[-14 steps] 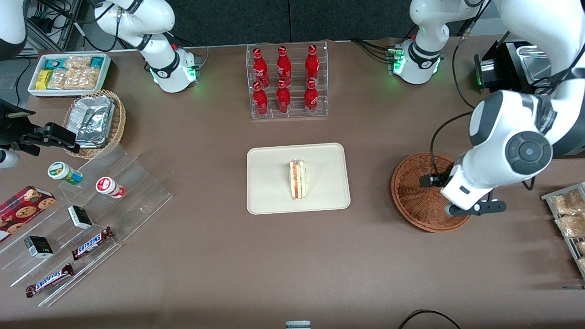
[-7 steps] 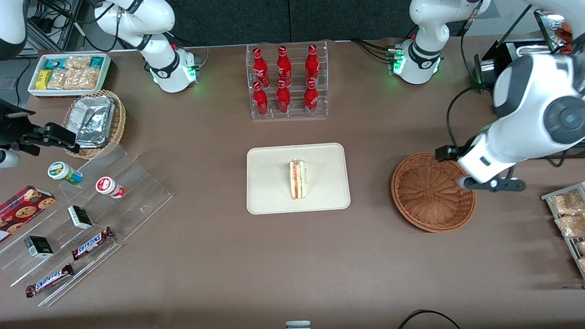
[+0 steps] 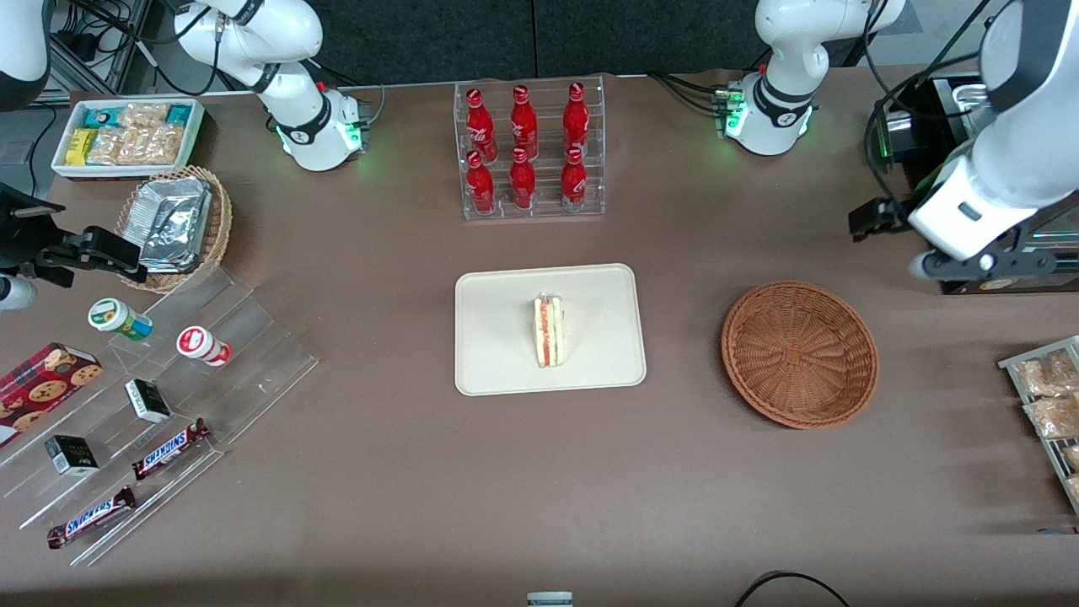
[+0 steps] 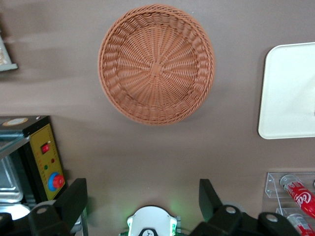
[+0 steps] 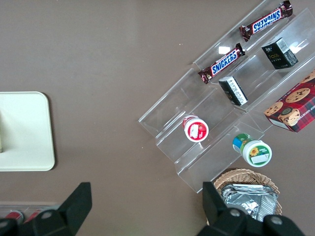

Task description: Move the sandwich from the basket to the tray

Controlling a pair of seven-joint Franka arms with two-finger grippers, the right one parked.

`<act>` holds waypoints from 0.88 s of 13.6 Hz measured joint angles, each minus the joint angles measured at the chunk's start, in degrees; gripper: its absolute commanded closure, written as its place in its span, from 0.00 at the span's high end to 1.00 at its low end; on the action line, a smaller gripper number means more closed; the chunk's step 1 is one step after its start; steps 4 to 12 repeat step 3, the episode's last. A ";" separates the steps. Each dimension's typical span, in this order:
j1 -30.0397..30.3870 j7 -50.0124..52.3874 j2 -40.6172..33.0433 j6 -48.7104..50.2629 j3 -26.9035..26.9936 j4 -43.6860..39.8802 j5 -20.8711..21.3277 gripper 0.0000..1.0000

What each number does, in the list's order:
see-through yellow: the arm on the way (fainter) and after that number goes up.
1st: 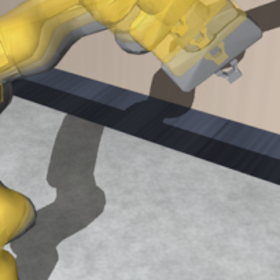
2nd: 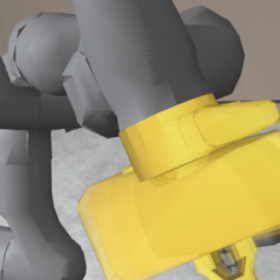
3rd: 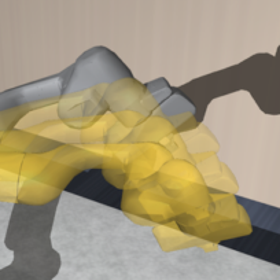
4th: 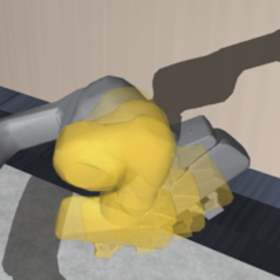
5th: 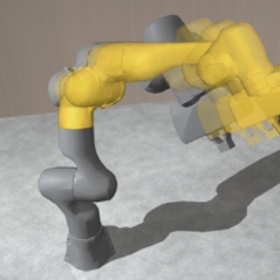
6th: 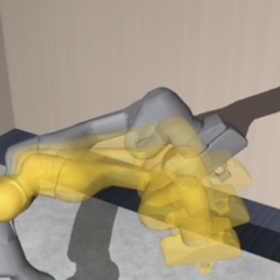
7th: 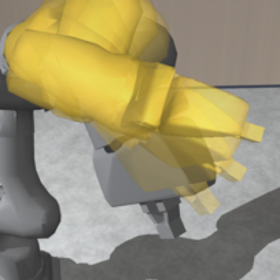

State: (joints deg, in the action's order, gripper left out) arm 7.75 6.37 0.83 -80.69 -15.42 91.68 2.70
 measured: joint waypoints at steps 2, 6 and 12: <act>-0.01 -0.14 -0.41 0.45 1.19 -0.27 -0.28 1.00; -0.02 -0.20 -0.38 0.46 1.75 -0.28 -0.72 1.00; -0.02 -0.20 -0.38 0.46 1.75 -0.28 -0.72 1.00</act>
